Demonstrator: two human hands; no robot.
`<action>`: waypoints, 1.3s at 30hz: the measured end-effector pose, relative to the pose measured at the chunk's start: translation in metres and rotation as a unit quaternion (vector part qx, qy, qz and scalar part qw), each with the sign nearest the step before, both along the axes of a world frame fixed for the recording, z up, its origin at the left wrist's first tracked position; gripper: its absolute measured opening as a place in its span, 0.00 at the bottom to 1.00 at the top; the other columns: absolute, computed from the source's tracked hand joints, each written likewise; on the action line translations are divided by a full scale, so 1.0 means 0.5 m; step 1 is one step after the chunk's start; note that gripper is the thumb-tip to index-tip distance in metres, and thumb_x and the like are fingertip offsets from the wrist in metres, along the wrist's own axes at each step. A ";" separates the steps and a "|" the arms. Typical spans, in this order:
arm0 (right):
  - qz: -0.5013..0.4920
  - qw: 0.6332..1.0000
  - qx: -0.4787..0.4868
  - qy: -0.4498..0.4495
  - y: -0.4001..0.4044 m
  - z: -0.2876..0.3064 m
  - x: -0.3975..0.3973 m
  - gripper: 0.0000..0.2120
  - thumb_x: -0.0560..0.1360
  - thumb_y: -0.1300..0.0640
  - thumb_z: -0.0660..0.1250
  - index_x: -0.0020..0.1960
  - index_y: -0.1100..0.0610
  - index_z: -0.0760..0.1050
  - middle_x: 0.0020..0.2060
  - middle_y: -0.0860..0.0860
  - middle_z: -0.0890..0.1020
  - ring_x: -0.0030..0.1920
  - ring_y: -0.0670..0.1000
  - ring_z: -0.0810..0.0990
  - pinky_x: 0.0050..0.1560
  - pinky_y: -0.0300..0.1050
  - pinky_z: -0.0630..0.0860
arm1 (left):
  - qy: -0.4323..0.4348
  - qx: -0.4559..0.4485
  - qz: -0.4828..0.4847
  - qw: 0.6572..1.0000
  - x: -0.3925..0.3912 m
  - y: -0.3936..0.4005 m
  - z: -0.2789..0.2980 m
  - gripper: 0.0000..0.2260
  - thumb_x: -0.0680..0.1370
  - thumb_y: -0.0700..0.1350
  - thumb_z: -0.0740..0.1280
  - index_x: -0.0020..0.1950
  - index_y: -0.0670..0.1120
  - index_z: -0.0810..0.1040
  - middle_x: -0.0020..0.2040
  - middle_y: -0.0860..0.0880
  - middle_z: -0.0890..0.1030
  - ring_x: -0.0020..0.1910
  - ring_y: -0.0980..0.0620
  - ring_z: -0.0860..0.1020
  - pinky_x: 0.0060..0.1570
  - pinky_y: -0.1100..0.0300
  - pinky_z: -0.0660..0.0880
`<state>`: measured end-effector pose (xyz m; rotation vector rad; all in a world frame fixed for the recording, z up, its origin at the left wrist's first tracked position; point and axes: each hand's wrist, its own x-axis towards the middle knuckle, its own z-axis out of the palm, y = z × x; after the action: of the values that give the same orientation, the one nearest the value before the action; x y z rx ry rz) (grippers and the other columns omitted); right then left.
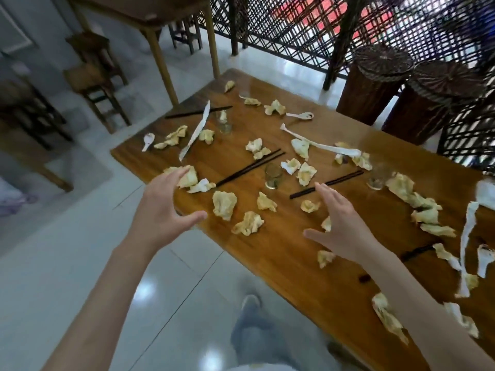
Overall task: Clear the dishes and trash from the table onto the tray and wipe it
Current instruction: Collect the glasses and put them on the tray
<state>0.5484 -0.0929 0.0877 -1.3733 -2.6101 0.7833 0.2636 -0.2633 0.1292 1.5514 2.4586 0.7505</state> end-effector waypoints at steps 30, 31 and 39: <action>-0.188 0.971 -0.034 -0.142 0.243 -0.222 -0.401 0.36 0.70 0.55 0.73 0.73 0.49 0.58 0.66 0.52 0.68 0.62 0.56 0.72 0.53 0.50 0.77 | -0.028 -0.028 -0.223 0.974 -0.393 0.524 -0.260 0.36 0.66 0.56 0.76 0.70 0.54 0.66 0.66 0.51 0.72 0.67 0.51 0.68 0.64 0.48 0.70; -0.195 0.971 -0.031 -0.137 0.243 -0.224 -0.403 0.36 0.69 0.55 0.73 0.72 0.49 0.60 0.65 0.53 0.69 0.60 0.56 0.73 0.52 0.50 0.77 | -0.025 -0.028 -0.226 0.974 -0.394 0.530 -0.266 0.36 0.66 0.56 0.76 0.70 0.54 0.66 0.66 0.51 0.72 0.67 0.51 0.68 0.64 0.48 0.70; -0.217 0.969 -0.029 -0.114 0.260 -0.185 -0.439 0.32 0.69 0.57 0.73 0.69 0.51 0.64 0.61 0.53 0.71 0.56 0.57 0.75 0.47 0.48 0.77 | -0.011 -0.032 -0.241 0.970 -0.435 0.584 -0.274 0.34 0.66 0.56 0.76 0.69 0.53 0.67 0.67 0.50 0.72 0.67 0.50 0.67 0.65 0.49 0.68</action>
<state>0.3288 0.0371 -0.0047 -2.0616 -2.3045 0.6703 0.0463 0.0286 -0.0077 1.9855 1.9368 0.5874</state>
